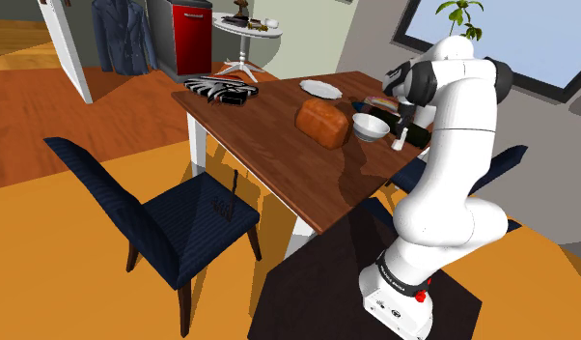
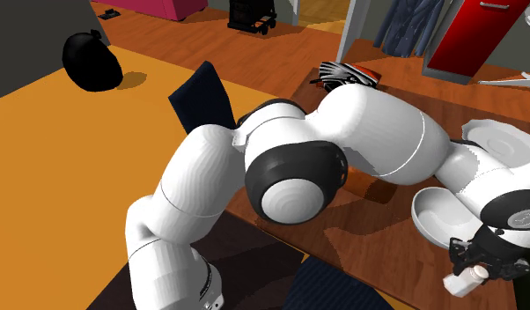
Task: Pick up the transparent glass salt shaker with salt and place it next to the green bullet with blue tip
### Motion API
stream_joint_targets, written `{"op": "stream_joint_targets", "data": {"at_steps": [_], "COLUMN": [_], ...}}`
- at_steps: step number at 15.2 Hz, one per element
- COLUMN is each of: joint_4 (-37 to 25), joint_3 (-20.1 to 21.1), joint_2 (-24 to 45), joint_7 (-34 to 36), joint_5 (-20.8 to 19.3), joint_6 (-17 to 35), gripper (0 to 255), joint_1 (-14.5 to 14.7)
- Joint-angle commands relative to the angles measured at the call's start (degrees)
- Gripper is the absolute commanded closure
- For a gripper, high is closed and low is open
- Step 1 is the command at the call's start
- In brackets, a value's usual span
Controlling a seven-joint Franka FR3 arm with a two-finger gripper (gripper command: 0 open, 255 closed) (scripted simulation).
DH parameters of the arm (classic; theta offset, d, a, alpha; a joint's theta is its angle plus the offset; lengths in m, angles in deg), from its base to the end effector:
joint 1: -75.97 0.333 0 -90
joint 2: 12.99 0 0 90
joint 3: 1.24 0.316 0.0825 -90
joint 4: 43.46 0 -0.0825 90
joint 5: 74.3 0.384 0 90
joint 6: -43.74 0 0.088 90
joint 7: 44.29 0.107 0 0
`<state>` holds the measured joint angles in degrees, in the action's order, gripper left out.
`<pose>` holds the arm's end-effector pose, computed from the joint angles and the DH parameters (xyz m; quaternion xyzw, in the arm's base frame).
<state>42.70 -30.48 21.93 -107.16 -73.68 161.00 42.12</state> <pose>0.3704 -0.5953 0.3476 0.9900 0.0350 -0.1199 0.0652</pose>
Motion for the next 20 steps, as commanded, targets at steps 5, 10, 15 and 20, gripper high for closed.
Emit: {"op": "stream_joint_targets", "data": {"at_steps": [5, 10, 15, 20], "joint_4": [0.03, 0.03, -2.96, -3.9], "joint_3": [0.03, 0.03, -0.33, -0.4], "joint_2": [0.13, 0.13, -1.7, -2.08], "joint_7": [0.04, 0.04, 0.41, 0.48], "joint_5": [0.04, 0.04, -0.62, -0.75], "joint_6": [0.18, 0.18, -4.64, -5.96], "gripper": [255, 0, 0, 0], "joint_1": [-0.01, -0.01, 0.85, 1.04]}}
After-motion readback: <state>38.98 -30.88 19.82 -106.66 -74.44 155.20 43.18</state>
